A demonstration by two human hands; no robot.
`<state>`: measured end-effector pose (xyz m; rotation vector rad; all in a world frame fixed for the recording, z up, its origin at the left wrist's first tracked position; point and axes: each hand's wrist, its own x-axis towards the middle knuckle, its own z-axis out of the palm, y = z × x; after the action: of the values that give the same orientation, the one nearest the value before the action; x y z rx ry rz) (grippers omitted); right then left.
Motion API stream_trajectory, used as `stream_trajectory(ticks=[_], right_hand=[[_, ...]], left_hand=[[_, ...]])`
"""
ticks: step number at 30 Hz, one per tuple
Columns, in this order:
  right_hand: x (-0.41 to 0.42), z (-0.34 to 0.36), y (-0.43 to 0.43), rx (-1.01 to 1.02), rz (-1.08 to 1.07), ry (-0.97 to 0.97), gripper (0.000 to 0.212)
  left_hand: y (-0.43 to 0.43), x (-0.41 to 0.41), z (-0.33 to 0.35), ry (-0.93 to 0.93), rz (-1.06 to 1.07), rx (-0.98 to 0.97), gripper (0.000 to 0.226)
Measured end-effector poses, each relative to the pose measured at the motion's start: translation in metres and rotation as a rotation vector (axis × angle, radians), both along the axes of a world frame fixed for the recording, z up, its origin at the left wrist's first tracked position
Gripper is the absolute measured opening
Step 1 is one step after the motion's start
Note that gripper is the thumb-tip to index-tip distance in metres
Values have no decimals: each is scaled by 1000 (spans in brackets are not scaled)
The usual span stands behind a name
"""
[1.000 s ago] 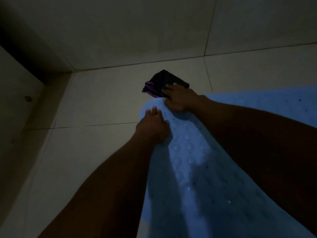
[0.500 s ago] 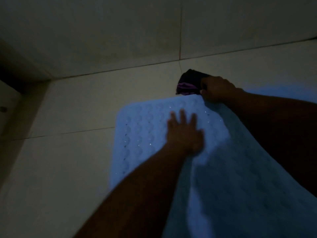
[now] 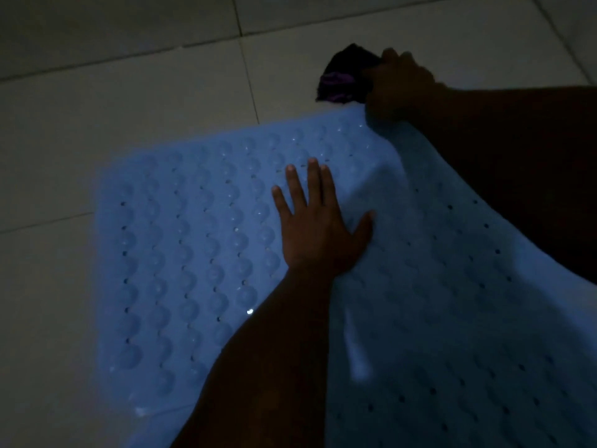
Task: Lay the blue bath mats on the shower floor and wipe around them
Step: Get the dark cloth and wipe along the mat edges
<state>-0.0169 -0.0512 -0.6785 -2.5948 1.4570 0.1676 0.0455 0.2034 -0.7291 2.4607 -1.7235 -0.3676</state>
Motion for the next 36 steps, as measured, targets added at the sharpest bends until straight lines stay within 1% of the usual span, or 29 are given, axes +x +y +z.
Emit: stream_trajectory(ticks=[3,5,7,9,12,16,21,25,27,29,31,36], right_hand=[[-38,5,-18,11,-126,9,56],[-58,6,-23,27,-148,9,57],[-65,5,-29,36,-158,-11,56],[-66,4,-35,29,-197,-42,51],[-78,1,-45,-42,-271,-46,47],[-106,-5,-48,-65,-347,-43,48],[-112,-10,-45,-116,-417,-98,44],[-132,-7,-47,-104,-518,-77,58],[-159,-7,-47,-119,-597,-66,56],[-189,-7,-39,-126,-641,-49,52],[-213,-10,-22,-84,-632,-50,54],[-239,-19,41,-17,-613,-103,53]], left_hand=[[-1,1,1,-17,-90,-3,92],[0,1,0,-33,-154,-9,82],[0,3,0,-53,-166,4,78],[0,3,0,-63,-170,31,78],[0,3,1,-82,-165,46,79],[0,2,2,-86,-151,41,79],[0,2,3,-75,-140,35,78],[-1,3,4,-70,-140,47,77],[-2,3,5,-66,-135,46,77],[-3,3,5,-72,-132,52,78],[-4,2,5,-80,-130,65,79],[-8,4,8,-77,-120,163,81]])
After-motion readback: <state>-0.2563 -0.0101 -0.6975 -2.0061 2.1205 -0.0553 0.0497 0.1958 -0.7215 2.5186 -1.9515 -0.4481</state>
